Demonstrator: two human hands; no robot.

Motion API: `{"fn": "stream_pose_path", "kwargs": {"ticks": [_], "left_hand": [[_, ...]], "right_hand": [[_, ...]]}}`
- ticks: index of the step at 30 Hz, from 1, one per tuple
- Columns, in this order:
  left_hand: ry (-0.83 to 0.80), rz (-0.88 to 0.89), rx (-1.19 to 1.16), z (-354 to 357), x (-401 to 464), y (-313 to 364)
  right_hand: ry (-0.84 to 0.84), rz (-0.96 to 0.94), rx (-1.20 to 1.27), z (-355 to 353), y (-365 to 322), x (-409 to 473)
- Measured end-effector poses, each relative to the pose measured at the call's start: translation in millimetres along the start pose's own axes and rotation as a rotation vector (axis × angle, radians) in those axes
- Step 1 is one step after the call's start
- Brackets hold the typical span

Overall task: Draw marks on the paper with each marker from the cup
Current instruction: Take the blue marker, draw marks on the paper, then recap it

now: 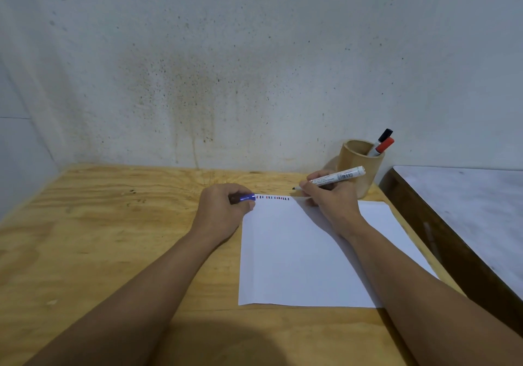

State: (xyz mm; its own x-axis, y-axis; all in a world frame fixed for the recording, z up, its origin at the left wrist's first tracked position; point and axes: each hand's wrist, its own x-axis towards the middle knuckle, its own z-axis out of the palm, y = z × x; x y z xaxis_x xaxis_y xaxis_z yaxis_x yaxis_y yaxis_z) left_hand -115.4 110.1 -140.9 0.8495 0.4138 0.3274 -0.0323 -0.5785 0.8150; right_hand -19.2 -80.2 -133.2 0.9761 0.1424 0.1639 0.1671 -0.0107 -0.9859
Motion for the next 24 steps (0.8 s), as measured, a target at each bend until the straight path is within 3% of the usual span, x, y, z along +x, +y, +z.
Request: {"fn": "stream_pose_path", "kwargs": {"ticks": [4,10,24], "left_hand": [[0.004,-0.031,-0.075,1.5,3.5,5.2],[-0.092,-0.147,-0.364,17.6,10.7,31.4],[-0.207,-0.124,-0.522,35.6,14.6,57.7]], "right_hand": [[0.001,0.056,0.177,-1.8,-9.3,0.7],[-0.147,0.096,0.304,-5.1,-32.3,-8.1],[-0.153,0.011,0.096,-20.1,-44.5,-12.8]]}}
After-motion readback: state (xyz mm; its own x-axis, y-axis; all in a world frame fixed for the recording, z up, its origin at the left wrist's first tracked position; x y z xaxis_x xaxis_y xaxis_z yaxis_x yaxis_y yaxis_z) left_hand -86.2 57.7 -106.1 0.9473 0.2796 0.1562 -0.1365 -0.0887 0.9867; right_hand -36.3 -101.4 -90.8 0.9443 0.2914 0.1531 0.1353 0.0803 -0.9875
